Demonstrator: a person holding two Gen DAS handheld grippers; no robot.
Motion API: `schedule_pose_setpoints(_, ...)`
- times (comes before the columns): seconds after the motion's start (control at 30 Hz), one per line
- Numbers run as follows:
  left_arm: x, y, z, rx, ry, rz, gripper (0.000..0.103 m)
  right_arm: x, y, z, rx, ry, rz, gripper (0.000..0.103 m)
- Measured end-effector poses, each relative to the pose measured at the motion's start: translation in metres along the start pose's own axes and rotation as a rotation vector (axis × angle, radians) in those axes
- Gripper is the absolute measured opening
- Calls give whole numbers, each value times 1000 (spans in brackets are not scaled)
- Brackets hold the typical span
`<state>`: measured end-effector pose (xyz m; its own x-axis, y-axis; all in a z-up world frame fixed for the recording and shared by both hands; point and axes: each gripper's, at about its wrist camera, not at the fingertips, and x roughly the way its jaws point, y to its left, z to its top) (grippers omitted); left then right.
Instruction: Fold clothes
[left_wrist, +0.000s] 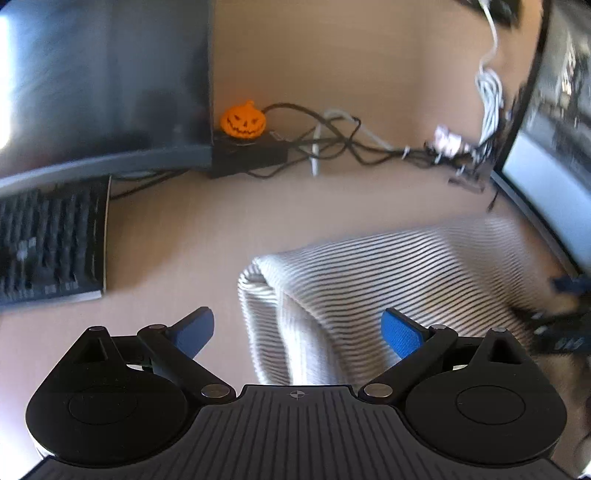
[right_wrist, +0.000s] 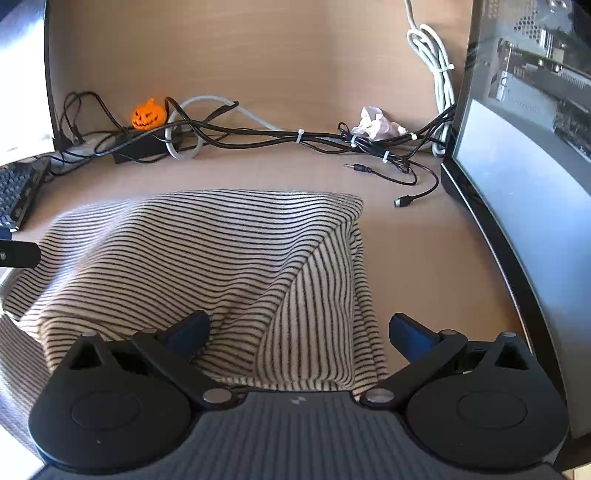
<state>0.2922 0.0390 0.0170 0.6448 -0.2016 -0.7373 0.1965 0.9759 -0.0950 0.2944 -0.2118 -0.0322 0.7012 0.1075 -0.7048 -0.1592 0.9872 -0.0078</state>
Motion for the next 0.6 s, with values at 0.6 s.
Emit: schedule_pose_setpoints(0.6,19,-18,-38,-111,134,-166,103,0,-14,-19,168,21,52,103)
